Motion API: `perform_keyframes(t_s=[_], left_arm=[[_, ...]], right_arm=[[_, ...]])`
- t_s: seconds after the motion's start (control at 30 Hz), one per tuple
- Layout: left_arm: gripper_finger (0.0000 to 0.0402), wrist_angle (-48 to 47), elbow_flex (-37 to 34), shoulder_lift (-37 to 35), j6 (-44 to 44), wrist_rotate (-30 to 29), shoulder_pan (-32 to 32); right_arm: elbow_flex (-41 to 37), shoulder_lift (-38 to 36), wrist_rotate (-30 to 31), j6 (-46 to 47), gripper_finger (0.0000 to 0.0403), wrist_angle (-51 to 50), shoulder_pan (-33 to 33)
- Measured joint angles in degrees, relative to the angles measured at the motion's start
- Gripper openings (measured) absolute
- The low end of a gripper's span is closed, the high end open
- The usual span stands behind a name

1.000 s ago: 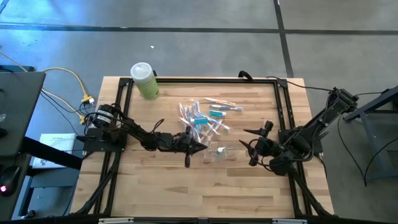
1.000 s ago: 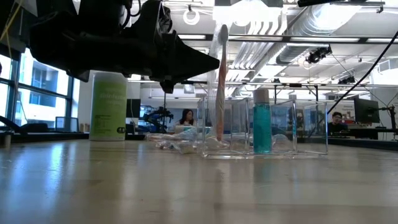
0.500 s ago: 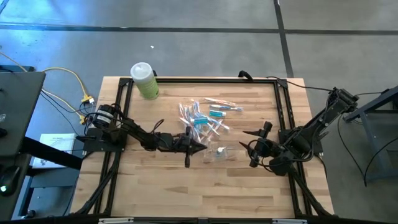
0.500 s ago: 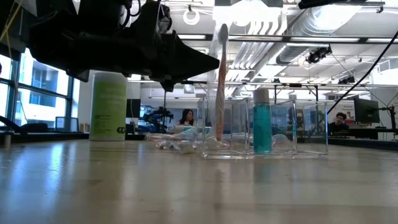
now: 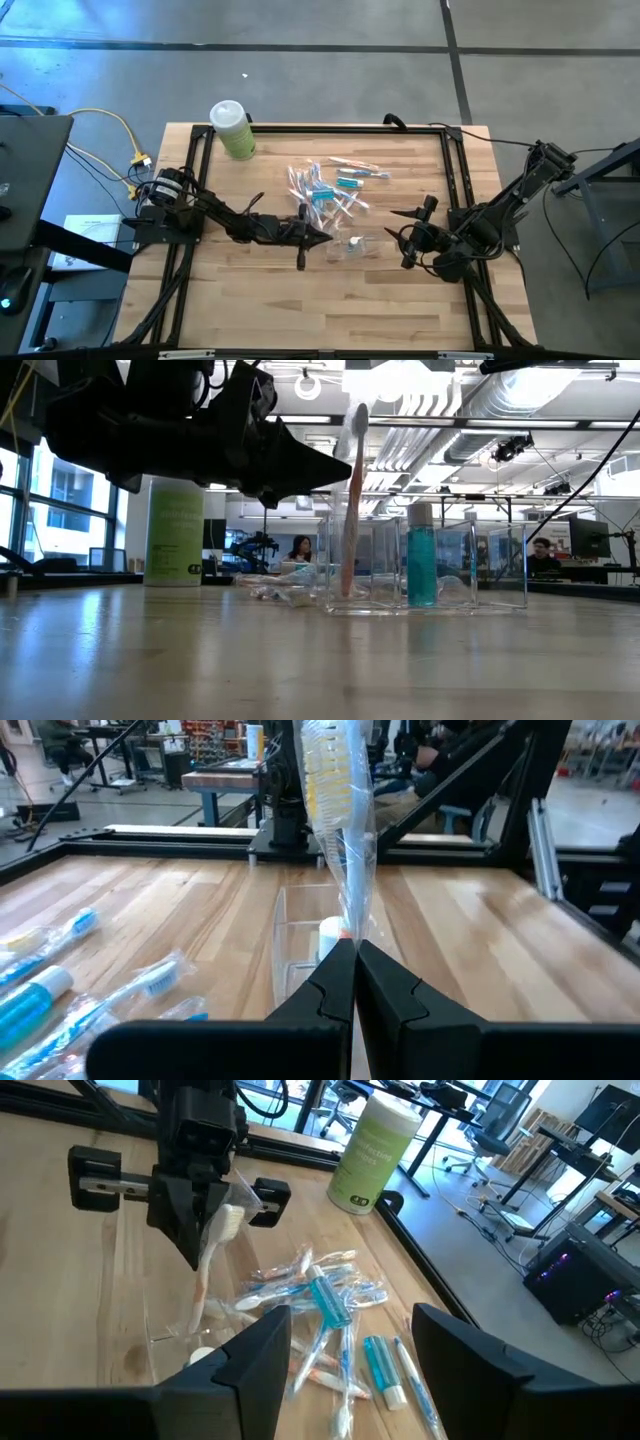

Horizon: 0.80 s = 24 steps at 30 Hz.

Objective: Pick & Place toothbrushing station
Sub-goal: Put the orange toothbrush into the transparent organizer

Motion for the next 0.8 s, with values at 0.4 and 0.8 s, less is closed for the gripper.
perform_keyframes(t_s=[0.4,0.8], left_arm=[[0.0003,1.33,0.00,0.00,-0.79,0.06,0.00],[0.0003,0.93,0.00,0.00,-4.49,-0.03,0.33]], right_arm=[[0.00,0.00,0.02,-0.60,0.0202,0.00,-0.02],[0.00,0.00,-0.02,-1.09,0.0202,0.00,-0.02]])
